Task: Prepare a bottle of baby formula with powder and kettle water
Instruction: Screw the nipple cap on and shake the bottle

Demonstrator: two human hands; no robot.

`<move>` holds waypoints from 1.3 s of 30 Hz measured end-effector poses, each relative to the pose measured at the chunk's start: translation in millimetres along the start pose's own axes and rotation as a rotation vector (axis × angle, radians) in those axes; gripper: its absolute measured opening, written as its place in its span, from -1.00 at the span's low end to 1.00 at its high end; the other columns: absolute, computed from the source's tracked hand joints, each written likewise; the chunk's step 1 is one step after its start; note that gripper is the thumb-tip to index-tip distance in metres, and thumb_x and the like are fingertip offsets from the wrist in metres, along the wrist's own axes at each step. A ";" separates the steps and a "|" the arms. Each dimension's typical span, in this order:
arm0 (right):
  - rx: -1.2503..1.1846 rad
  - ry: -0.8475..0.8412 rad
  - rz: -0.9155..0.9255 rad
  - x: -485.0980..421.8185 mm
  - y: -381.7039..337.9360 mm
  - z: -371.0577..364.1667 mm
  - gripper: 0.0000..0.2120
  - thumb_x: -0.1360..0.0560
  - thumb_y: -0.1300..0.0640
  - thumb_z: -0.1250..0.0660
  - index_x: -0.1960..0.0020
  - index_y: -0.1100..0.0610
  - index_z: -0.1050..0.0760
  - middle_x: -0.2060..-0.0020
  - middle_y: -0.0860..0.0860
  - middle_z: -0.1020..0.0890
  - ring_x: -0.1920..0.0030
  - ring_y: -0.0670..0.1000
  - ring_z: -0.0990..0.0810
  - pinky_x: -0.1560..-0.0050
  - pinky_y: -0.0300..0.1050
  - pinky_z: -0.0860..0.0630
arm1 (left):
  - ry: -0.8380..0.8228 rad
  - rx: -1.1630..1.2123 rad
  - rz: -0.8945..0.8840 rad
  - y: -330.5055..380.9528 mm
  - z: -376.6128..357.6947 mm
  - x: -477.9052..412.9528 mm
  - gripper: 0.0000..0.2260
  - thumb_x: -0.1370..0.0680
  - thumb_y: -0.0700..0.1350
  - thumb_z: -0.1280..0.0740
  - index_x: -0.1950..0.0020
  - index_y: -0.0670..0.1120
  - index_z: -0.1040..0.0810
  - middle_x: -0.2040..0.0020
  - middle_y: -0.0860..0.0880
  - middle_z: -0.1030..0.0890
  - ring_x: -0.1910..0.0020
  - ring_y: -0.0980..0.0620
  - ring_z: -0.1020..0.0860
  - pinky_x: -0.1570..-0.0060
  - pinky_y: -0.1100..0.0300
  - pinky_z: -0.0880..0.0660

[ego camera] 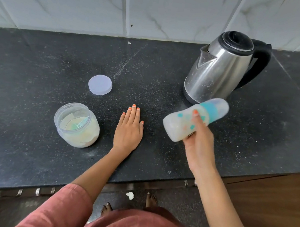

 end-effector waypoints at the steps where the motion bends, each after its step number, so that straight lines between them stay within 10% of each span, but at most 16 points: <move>1: 0.122 -0.051 -0.038 6.7 7.2 -3.7 -0.85 -0.42 0.16 -0.32 0.00 0.09 -0.52 0.10 -0.02 -0.64 0.08 -0.08 -0.63 -0.01 -0.08 -0.58 | -0.001 -0.005 -0.001 -0.1 0.0 0.1 -0.56 -0.65 -0.07 0.00 -0.49 -0.22 -0.07 -0.52 -0.16 -0.09 -0.50 -0.09 -0.06 -0.46 0.06 0.06; 5: 0.439 -0.176 -0.092 23.2 20.1 -6.7 -0.89 -0.34 0.20 -0.39 0.14 0.10 -0.56 0.23 -0.02 -0.65 0.15 -0.05 -0.62 0.07 -0.11 -0.56 | -0.012 -0.018 -0.002 -1.2 -2.4 -0.4 -0.55 -0.65 -0.06 0.03 -0.50 -0.20 -0.02 -0.53 -0.14 -0.04 -0.51 -0.06 -0.02 -0.46 0.08 0.10; 11: -0.090 0.044 0.023 2.3 2.8 1.3 -0.80 -0.46 0.13 -0.30 -0.09 0.09 -0.49 0.06 -0.04 -0.64 0.08 -0.13 -0.64 0.07 -0.18 -0.61 | 0.007 0.002 0.000 -0.8 0.6 0.8 -0.55 -0.64 -0.04 0.08 -0.49 -0.22 -0.07 -0.52 -0.16 -0.09 -0.50 -0.08 -0.06 -0.46 0.06 0.05; 17: 0.424 -0.148 -0.126 24.5 31.7 -4.0 -0.91 -0.38 0.21 -0.38 0.11 0.09 -0.57 0.20 -0.02 -0.66 0.11 -0.03 -0.62 0.05 -0.10 -0.56 | -0.020 -0.023 0.007 -1.8 -3.3 -1.1 -0.54 -0.65 -0.05 0.05 -0.50 -0.19 0.00 -0.53 -0.13 -0.02 -0.51 -0.05 0.01 -0.46 0.09 0.11; 22: -0.035 0.023 -0.004 5.3 6.4 -0.1 -0.88 -0.48 0.17 -0.28 -0.02 0.07 -0.51 0.11 -0.07 -0.65 0.10 -0.13 -0.63 0.04 -0.15 -0.58 | -0.006 0.002 0.000 -0.8 0.2 0.2 -0.55 -0.65 -0.06 0.03 -0.50 -0.20 -0.03 -0.53 -0.14 -0.04 -0.51 -0.06 -0.01 -0.46 0.08 0.10; 28: 0.533 -0.238 -0.111 30.9 25.1 -13.9 -0.84 -0.35 0.29 -0.40 0.14 0.08 -0.56 0.28 -0.07 -0.68 0.16 -0.07 -0.62 0.05 -0.18 -0.56 | -0.017 -0.010 0.002 -2.0 -4.0 -1.1 -0.55 -0.64 -0.06 0.02 -0.49 -0.21 -0.05 -0.52 -0.15 -0.06 -0.51 -0.08 -0.04 -0.46 0.06 0.07; 34: 0.008 -0.003 -0.004 6.5 2.6 -6.8 -0.91 -0.48 0.19 -0.28 0.05 0.05 -0.51 0.16 -0.09 -0.65 0.14 -0.16 -0.63 0.03 -0.16 -0.57 | 0.001 0.003 -0.005 -0.4 -1.6 -0.7 -0.55 -0.64 -0.07 0.00 -0.48 -0.23 -0.08 -0.51 -0.17 -0.10 -0.50 -0.09 -0.07 -0.46 0.06 0.04; 39: 0.533 -0.251 -0.140 28.1 28.6 -17.0 -0.88 -0.39 0.28 -0.38 0.13 0.08 -0.56 0.23 -0.03 -0.67 0.15 -0.05 -0.62 0.04 -0.14 -0.56 | -0.008 -0.012 0.000 -1.1 -1.9 -0.6 -0.54 -0.63 -0.02 0.08 -0.48 -0.23 -0.11 -0.51 -0.17 -0.12 -0.49 -0.10 -0.11 -0.45 0.03 0.00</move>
Point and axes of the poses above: each hand's wrist, its own x-axis away from the middle knuckle, its own z-axis out of the back of the hand, y = z × x, the point moved 8 cm from there along -x, towards the middle knuckle
